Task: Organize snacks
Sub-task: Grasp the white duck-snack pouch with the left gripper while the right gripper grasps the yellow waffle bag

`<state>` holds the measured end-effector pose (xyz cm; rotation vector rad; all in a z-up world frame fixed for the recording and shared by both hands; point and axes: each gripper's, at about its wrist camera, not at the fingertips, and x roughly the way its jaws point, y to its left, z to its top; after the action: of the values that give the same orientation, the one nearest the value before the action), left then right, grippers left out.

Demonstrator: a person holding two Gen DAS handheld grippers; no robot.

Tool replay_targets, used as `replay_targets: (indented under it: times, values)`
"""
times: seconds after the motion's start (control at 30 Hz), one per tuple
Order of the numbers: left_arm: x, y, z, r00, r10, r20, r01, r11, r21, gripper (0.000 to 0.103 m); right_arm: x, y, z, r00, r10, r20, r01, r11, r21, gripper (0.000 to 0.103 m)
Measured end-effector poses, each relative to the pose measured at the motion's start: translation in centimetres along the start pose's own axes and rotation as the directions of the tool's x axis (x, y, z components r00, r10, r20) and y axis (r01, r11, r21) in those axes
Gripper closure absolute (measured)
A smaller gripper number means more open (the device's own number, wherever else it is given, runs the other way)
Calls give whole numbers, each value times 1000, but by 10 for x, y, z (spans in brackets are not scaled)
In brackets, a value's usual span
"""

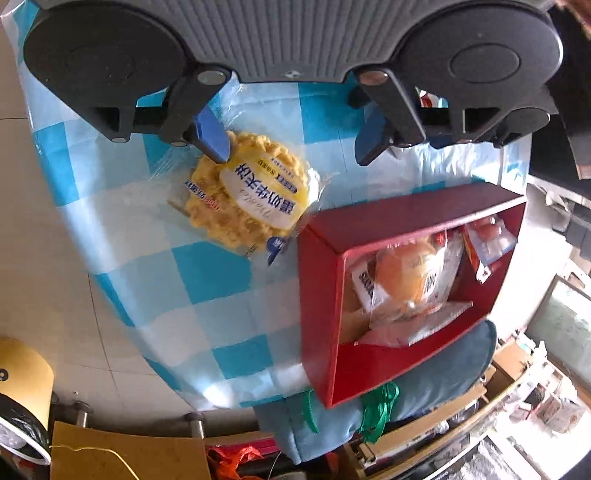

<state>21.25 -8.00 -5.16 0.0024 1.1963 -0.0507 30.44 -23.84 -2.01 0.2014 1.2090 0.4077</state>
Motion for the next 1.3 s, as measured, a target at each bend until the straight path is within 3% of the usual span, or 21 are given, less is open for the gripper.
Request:
replay_targets:
  times: [0.07,0.13,0.17,0.3,0.37,0.43,0.57,0.67,0.73,0.93,1.03,1.2,1.27,1.3]
  values:
    - [-5,9,1,1000,-6,-3,6,1000,1,23,-5,-2,2,1000,3,16,-3,1000,6,33]
    - [-10,23,2,999,-30,-12,30,999,-16,41,-7,-3,3,1000,1,27,-1,1000,18,33]
    - [-10,28,3,999,-49,-20,48,998,-35,43,-7,-2,3,1000,0,25,0,1000,19,33]
    - [-12,55,-1,992,-116,-46,109,986,-127,43,-1,5,1,1000,-10,14,10,1000,6,32]
    - [-10,59,0,991,-124,-46,117,985,-128,41,2,9,0,1000,-21,12,21,1000,-10,26]
    - [-12,61,-2,992,-119,-41,113,985,-127,25,4,12,0,1000,-24,11,24,1000,-18,23]
    - [-6,59,-1,993,-113,-28,109,987,-121,15,5,12,2,999,-35,16,36,999,-21,23]
    - [-2,39,1,999,-53,1,53,996,-67,23,1,7,4,999,-32,26,32,999,1,23]
    - [-4,31,-1,1000,-8,15,8,1000,-18,37,-2,2,6,999,-35,32,35,999,19,23]
    - [-11,39,-3,997,-70,23,71,997,-43,55,-12,-8,8,997,-43,60,39,997,63,23]
    - [-12,49,-7,995,-97,16,98,993,-60,56,-14,-4,13,995,-66,73,65,998,24,18]
    - [-13,54,-10,994,-110,13,110,991,-74,52,3,-12,19,997,-71,29,67,990,126,18]
    - [-14,57,-12,992,-123,13,124,989,-76,47,7,0,23,994,-97,54,96,995,22,17]
    - [-13,58,-11,991,-136,10,136,987,-79,45,9,11,26,989,-138,51,142,985,-94,17]
